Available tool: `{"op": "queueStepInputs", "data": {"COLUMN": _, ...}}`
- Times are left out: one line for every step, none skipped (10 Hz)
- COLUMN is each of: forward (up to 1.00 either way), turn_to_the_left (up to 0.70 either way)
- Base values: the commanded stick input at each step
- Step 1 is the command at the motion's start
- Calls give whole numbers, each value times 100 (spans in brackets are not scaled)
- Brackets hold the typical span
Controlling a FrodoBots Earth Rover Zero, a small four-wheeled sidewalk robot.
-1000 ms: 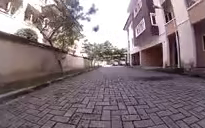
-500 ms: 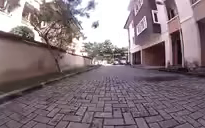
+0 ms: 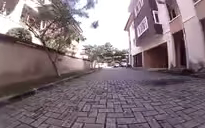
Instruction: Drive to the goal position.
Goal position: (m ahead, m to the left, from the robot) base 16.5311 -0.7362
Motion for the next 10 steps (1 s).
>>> {"op": "queueStepInputs", "data": {"forward": 69, "turn_to_the_left": 3}}
{"op": "queueStepInputs", "data": {"forward": 69, "turn_to_the_left": 3}}
{"op": "queueStepInputs", "data": {"forward": 69, "turn_to_the_left": 3}}
{"op": "queueStepInputs", "data": {"forward": 69, "turn_to_the_left": 3}}
{"op": "queueStepInputs", "data": {"forward": 69, "turn_to_the_left": 3}}
{"op": "queueStepInputs", "data": {"forward": 69, "turn_to_the_left": 3}}
{"op": "queueStepInputs", "data": {"forward": 69, "turn_to_the_left": 3}}
{"op": "queueStepInputs", "data": {"forward": 69, "turn_to_the_left": 3}}
{"op": "queueStepInputs", "data": {"forward": 69, "turn_to_the_left": 3}}
{"op": "queueStepInputs", "data": {"forward": 69, "turn_to_the_left": 3}}
